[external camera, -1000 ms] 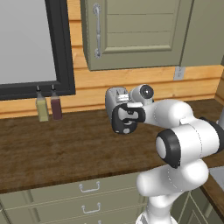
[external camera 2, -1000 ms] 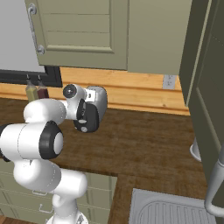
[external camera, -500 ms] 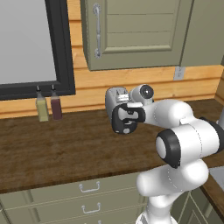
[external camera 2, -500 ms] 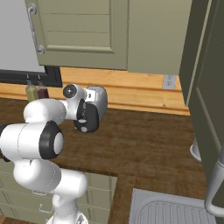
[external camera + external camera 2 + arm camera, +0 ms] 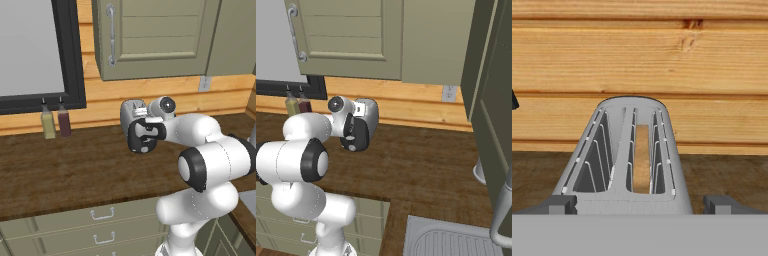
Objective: Start the toaster. Once the lever pops up, take the bread to the plate on the dining counter.
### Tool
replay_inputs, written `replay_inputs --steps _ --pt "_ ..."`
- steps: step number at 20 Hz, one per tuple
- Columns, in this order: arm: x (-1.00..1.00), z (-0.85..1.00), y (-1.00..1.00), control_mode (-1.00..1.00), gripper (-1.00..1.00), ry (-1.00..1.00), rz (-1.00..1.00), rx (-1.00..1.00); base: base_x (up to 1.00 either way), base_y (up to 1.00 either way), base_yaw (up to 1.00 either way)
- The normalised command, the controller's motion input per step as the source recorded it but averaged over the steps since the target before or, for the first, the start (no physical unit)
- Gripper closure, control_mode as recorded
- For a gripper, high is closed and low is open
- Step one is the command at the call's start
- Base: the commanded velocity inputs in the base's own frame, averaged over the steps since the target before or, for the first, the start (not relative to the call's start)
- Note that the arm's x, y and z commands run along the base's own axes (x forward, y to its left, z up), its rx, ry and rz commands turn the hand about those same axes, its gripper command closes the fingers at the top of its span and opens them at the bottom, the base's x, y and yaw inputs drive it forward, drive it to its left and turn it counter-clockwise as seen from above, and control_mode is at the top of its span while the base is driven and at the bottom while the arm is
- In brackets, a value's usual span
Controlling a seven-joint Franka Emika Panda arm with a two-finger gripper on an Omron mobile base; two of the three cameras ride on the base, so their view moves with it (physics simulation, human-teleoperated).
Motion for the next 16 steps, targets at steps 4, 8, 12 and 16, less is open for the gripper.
replay_inputs --steps 4,8,12,16 --pt "0.00 0.00 0.00 -1.00 -1.00 0.00 0.00 0.00 0.00 0.00 0.00" --pt "0.00 0.00 0.00 -1.00 -1.00 0.00 0.00 0.00 0.00 0.00 0.00" --pt "0.00 0.00 0.00 -1.00 -1.00 0.00 0.00 0.00 0.00 0.00 0.00" --pt "0.00 0.00 0.00 -1.00 -1.00 0.00 0.00 0.00 0.00 0.00 0.00"
